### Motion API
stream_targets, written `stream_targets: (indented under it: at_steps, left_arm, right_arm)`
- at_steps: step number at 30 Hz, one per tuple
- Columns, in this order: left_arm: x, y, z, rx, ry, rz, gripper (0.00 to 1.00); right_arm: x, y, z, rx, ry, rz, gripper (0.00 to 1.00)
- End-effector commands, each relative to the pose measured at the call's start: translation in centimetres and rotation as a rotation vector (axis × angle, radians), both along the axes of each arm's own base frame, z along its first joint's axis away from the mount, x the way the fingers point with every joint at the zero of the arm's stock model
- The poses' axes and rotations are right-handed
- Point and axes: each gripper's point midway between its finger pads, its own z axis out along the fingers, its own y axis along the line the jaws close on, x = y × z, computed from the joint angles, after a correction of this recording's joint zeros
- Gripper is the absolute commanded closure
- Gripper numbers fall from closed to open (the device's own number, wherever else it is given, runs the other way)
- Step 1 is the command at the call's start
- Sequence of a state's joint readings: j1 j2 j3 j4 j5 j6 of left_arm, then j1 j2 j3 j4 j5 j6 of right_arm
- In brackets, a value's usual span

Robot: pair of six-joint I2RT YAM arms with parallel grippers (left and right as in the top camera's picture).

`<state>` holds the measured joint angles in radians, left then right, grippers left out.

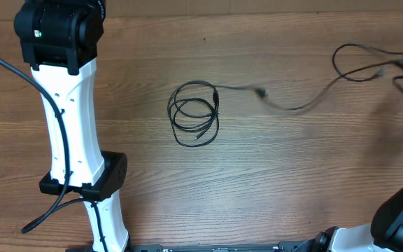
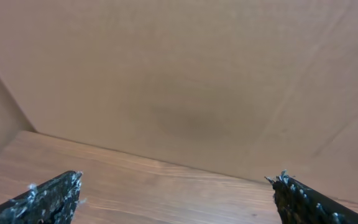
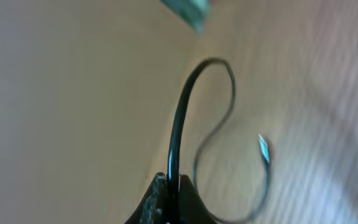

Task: Untangle cables
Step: 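Grasp the cable end with the right gripper and pull it rightward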

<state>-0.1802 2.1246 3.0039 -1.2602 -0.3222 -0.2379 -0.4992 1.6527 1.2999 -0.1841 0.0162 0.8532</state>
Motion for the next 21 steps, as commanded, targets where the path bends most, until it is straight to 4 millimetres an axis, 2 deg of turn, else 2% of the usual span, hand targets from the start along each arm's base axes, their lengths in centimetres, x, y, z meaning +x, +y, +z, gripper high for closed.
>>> stream_targets:
  at_steps: [1, 8, 11, 13, 15, 21]
  left_arm:
    - [-0.6, -1.6, 1.3, -0.071, -0.042, -0.040, 0.00]
    - [-0.6, -3.1, 1.7, -0.152, -0.070, -0.043, 0.01]
    - [-0.7, -3.7, 1.7, -0.168, -0.071, -0.050, 0.01]
    - [-0.7, -4.0, 1.8, -0.169, -0.071, -0.057, 0.00]
    - [-0.8, -4.3, 1.8, -0.170, -0.071, -0.064, 0.00]
    - [-0.8, -5.3, 2.4, -0.184, -0.097, -0.082, 0.00]
  right_arm:
    - [-0.7, -2.8, 2.9, -0.144, 0.015, -0.016, 0.96]
    - [-1.8, -5.7, 5.3, -0.217, -0.019, -0.061, 0.96]
    - [-1.8, -6.8, 5.0, -0.237, -0.016, -0.095, 0.96]
    - [-1.5, -7.5, 3.7, -0.247, 0.013, -0.104, 0.96]
    - [-0.9, -8.0, 1.5, -0.232, 0.047, -0.101, 0.96]
    - [1.1, -9.2, -7.0, -0.163, 0.150, -0.083, 0.96]
